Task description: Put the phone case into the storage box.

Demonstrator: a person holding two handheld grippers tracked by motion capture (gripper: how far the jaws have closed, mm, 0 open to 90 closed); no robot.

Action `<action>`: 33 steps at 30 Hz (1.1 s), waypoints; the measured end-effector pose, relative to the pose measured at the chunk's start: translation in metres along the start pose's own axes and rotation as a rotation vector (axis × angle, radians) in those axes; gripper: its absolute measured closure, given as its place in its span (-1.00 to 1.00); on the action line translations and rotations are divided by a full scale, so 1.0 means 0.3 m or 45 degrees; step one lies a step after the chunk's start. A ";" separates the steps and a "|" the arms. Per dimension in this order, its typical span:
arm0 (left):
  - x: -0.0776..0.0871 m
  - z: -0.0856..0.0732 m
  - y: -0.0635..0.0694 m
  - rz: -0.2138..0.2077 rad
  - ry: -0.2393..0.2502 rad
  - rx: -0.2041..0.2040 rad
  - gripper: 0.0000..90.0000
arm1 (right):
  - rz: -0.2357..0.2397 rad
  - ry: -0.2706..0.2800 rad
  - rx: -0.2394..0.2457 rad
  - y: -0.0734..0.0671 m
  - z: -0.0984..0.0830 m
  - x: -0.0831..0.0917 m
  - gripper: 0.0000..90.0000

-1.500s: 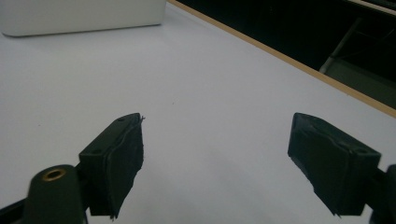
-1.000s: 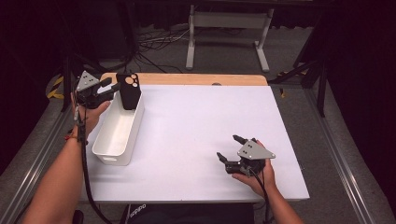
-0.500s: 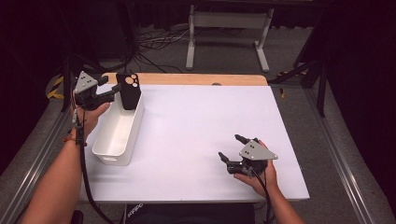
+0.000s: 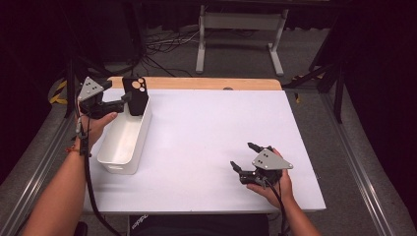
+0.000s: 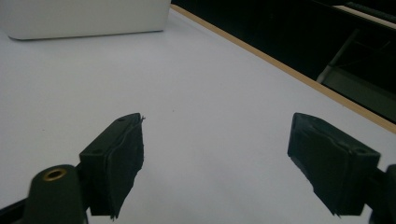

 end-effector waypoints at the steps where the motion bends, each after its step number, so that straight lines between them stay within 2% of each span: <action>1: 0.001 0.000 0.002 -0.001 0.002 0.000 -0.62 | 0.000 0.000 -0.001 0.000 0.000 0.001 -0.57; 4: 0.006 -0.002 0.012 -0.012 0.000 -0.005 -0.68 | -0.012 0.006 -0.011 0.002 -0.001 0.003 -0.57; 7: 0.018 -0.003 0.027 -0.048 0.006 -0.002 -0.74 | -0.013 0.011 -0.015 0.002 -0.001 0.006 -0.58; 11: 0.029 0.001 0.051 -0.080 0.009 -0.031 -0.84 | -0.016 0.019 -0.018 0.001 0.003 0.008 -0.58; 22: 0.082 0.012 0.123 -0.166 0.067 -0.093 -0.91 | -0.019 0.011 0.006 -0.009 0.003 0.009 -0.61; 27: 0.095 0.011 0.142 -0.187 0.081 -0.107 -0.91 | -0.024 0.004 0.017 -0.016 0.000 0.009 -0.61; 33: 0.124 0.013 0.191 -0.198 0.125 -0.133 -0.91 | -0.023 0.013 0.022 -0.019 0.001 0.018 -0.61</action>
Point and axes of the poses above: each handheld gripper's, and its own axes: x roughly backward along the jaws, z roughly out of its top, y roughly to its right, the point moved 3 cm from there along -x, roughly forward along the jaws, and after that the axes turned 6 degrees about x, right-handed, at the moved point
